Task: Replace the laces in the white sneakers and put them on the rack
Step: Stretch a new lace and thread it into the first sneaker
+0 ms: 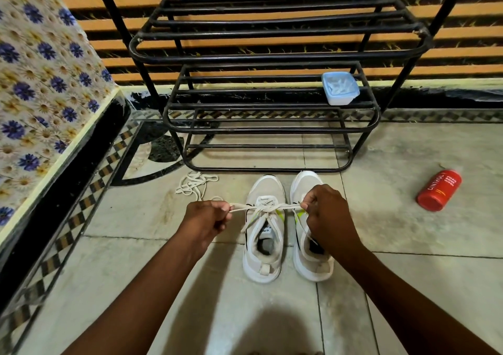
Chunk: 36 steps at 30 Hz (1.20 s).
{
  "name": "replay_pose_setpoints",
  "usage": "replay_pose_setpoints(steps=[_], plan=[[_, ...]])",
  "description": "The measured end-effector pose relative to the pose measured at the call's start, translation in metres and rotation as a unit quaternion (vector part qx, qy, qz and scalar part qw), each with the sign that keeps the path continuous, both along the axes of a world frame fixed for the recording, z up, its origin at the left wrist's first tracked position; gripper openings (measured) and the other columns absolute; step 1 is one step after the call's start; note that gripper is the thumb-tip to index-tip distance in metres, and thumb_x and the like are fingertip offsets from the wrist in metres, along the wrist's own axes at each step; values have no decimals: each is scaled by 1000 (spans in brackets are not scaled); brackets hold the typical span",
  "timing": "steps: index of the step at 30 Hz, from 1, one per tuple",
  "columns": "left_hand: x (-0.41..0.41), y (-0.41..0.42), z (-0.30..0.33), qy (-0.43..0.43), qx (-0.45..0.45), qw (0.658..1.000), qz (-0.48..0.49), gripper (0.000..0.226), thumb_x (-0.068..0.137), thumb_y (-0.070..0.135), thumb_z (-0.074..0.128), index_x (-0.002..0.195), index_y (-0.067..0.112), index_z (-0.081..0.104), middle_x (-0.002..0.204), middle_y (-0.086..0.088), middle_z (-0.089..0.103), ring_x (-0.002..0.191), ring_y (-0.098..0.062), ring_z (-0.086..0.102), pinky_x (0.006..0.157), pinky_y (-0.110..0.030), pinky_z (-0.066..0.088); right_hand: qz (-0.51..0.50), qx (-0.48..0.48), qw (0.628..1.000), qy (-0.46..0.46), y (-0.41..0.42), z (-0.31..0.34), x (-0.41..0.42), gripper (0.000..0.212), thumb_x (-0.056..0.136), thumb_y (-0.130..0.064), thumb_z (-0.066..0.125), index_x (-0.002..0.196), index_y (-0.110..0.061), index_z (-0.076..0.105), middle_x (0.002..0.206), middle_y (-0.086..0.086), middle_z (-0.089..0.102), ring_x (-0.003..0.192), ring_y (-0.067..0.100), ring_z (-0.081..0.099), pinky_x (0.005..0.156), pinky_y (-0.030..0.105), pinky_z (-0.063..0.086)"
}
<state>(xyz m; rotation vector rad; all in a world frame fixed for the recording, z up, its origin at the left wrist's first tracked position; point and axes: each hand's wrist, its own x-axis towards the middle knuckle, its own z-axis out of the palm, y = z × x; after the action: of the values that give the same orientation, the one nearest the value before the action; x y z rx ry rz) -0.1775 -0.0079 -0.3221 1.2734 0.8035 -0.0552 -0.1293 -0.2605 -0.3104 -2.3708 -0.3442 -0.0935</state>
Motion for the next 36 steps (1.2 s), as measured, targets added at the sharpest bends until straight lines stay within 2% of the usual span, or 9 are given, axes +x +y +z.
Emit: replay_pose_setpoints(steps=[6, 9, 12, 19, 25, 28, 31, 34, 36], plan=[[2, 11, -16, 13, -174, 979, 107, 23, 102, -10, 40, 95, 1, 59, 75, -8, 57, 46, -11, 49, 39, -20, 37, -66, -88, 991, 75, -9, -5, -3, 22, 77, 0, 63, 82, -20, 57, 99, 0, 59, 102, 28, 52, 80, 41, 44], [-2, 18, -26, 15, -89, 991, 97, 15, 101, -6, 53, 99, -6, 68, 72, -10, 57, 49, -13, 48, 42, -21, 40, -84, -131, 984, 92, -10, -6, -3, 19, 82, -7, 62, 89, -24, 55, 103, -3, 55, 108, 25, 49, 85, 42, 41], [-6, 18, -30, 17, 4, 996, 91, 15, 99, -1, 64, 86, -3, 72, 67, -12, 58, 50, -15, 48, 45, -22, 42, -103, -144, 979, 102, -9, -9, -1, 16, 84, -11, 61, 93, -24, 57, 100, -6, 51, 109, 24, 47, 79, 38, 32], [-4, 20, -34, 24, -40, 986, 163, 24, 105, -4, 49, 84, -1, 61, 64, -8, 57, 49, -14, 46, 40, -22, 40, -179, -185, 961, 98, -11, -15, -4, 11, 86, -16, 56, 97, -18, 58, 99, -1, 53, 102, 26, 50, 77, 39, 29], [-8, 16, -33, 10, -53, 981, 185, 31, 104, -6, 48, 77, 2, 60, 51, -2, 59, 42, -12, 47, 39, -21, 39, -251, -82, 955, 135, -13, -15, 0, 9, 94, -17, 52, 94, -8, 55, 88, 6, 59, 88, 29, 52, 82, 42, 30], [-9, 17, -31, 8, -60, 977, 203, 33, 99, -15, 41, 76, 4, 55, 57, -6, 60, 43, -13, 45, 40, -22, 36, -207, -44, 973, 90, -19, -17, -1, 13, 95, -16, 53, 85, -8, 52, 84, 12, 64, 83, 37, 61, 69, 33, 34], [-9, 18, -30, 2, -74, 977, 199, 32, 99, -15, 44, 76, 3, 57, 66, -8, 60, 46, -10, 46, 44, -21, 37, -170, -70, 983, 30, -26, -15, -4, 13, 92, -15, 58, 83, -6, 57, 77, 11, 66, 76, 35, 63, 64, 37, 45], [-10, 20, -30, 3, -83, 975, 205, 29, 100, -14, 45, 80, 1, 59, 67, -9, 62, 44, -9, 48, 43, -20, 39, -146, -96, 984, -21, -27, -14, -8, 8, 90, -12, 61, 96, -7, 61, 79, 10, 68, 75, 36, 64, 64, 38, 46], [-11, 19, -29, 7, -78, 973, 216, 28, 98, -17, 45, 81, 0, 59, 73, -12, 62, 45, -10, 49, 41, -21, 38, -142, -100, 984, -41, -27, -16, -9, 21, 89, -11, 61, 109, -9, 64, 87, 11, 72, 80, 37, 66, 68, 39, 47]])
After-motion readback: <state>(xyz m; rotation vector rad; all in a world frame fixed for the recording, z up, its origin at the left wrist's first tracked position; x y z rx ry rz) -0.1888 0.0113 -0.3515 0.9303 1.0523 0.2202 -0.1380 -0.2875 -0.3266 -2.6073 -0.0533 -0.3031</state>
